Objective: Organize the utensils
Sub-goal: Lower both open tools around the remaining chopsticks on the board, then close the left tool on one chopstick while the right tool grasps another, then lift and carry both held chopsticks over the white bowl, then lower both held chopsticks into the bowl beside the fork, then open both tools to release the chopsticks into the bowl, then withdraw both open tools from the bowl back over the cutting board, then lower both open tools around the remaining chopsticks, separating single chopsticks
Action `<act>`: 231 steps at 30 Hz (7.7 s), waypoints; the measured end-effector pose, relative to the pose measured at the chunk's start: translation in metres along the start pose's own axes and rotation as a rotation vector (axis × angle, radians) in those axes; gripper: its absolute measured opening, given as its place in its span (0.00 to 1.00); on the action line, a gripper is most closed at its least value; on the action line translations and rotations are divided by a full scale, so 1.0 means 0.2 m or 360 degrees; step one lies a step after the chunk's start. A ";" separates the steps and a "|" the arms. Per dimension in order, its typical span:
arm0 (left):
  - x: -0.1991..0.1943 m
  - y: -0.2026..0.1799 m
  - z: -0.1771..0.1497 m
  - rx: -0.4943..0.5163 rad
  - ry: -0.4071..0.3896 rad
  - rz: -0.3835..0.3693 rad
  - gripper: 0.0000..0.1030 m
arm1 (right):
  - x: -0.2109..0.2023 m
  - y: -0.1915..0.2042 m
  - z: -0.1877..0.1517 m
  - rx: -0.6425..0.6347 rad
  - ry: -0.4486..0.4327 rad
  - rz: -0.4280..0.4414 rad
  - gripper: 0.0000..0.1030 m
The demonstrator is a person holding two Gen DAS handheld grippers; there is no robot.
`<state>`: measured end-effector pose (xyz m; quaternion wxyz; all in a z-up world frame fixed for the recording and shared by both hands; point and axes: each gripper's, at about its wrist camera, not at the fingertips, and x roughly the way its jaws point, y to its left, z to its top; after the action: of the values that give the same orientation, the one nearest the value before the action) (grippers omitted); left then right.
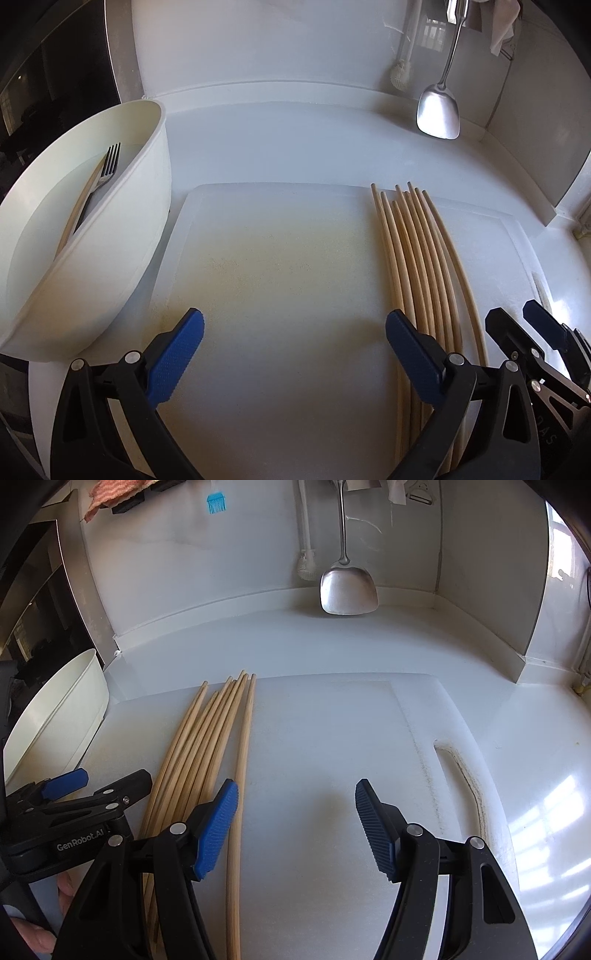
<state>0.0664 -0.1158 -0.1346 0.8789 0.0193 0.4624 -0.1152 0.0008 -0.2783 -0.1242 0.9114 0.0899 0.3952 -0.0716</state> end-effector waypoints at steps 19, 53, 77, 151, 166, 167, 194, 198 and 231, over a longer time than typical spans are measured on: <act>-0.01 -0.06 -0.02 0.0107 -0.0005 -0.0002 0.95 | -0.01 0.00 0.00 0.0017 -0.0001 0.0000 0.61; 0.03 0.00 0.02 0.0041 0.0013 0.0092 0.92 | 0.05 0.10 -0.01 -0.0220 0.0006 -0.0030 0.50; -0.13 -0.05 -0.06 0.0002 -0.0019 -0.0280 0.06 | -0.09 -0.05 -0.08 0.0022 -0.0062 0.0154 0.06; -0.07 1.52 0.48 -0.0281 0.0282 -0.0030 0.49 | 0.35 1.67 0.49 -0.0252 0.0468 0.0405 0.28; -0.30 1.54 0.48 -0.0249 0.0178 0.0067 0.76 | 0.12 1.57 0.51 -0.0216 0.0295 0.0372 0.47; -0.32 1.54 0.48 -0.0246 0.0171 0.0071 0.77 | 0.10 1.56 0.51 -0.0215 0.0283 0.0368 0.48; -0.58 1.01 0.34 0.0053 0.0039 -0.0103 0.93 | -0.45 0.89 0.22 0.0117 0.0096 0.0008 0.61; -0.60 0.80 0.31 0.0108 0.0018 -0.0117 0.94 | -0.50 0.65 0.13 0.0184 0.0102 -0.0060 0.61; -0.38 0.15 -0.17 -0.0038 -0.0133 -0.0013 0.94 | -0.16 0.05 -0.11 0.0085 -0.0035 0.0090 0.62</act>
<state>0.0040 -0.0679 -0.0952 0.8971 0.0022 0.4268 -0.1141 -0.0339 -0.2614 -0.1142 0.9147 0.1246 0.3803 -0.0572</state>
